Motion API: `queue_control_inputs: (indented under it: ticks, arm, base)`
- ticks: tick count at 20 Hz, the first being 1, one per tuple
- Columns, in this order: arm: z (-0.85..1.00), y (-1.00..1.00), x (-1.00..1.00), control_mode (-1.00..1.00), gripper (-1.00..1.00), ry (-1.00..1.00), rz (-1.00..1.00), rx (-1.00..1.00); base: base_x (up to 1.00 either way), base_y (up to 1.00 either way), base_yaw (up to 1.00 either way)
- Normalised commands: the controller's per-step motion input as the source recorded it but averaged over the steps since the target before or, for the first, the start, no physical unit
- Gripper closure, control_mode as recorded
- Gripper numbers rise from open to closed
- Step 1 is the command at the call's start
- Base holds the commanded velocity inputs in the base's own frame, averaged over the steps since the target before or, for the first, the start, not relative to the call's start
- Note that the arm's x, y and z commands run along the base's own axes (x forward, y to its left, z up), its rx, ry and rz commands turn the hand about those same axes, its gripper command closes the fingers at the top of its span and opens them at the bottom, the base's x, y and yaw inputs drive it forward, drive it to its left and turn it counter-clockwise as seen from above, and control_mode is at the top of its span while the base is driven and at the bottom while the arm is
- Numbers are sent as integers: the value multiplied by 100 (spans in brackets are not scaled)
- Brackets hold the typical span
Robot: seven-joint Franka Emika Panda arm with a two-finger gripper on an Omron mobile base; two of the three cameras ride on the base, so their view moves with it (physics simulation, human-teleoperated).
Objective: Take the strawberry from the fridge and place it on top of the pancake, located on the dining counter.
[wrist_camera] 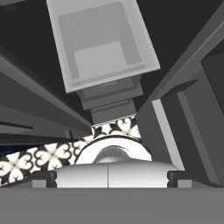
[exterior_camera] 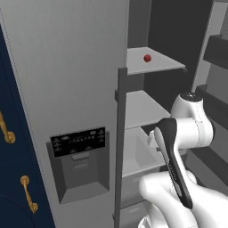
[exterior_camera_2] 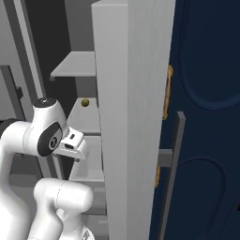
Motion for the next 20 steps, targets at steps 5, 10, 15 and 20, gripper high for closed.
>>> queue_control_inputs:
  ticks: [5, 10, 15, 20]
  arm:
    - [0, 0, 0, 100, -100, 0, 0, 0]
    - [0, 0, 0, 100, -100, 0, 0, 0]
    - [25, 0, 10, -100, -100, -19, 0, 0]
    - [82, -3, 7, -100, -100, -45, 0, 1]
  base:
    - [0, -6, -6]
    - [0, 0, 0]
    - [0, 0, 0]
    - [0, 0, 0]
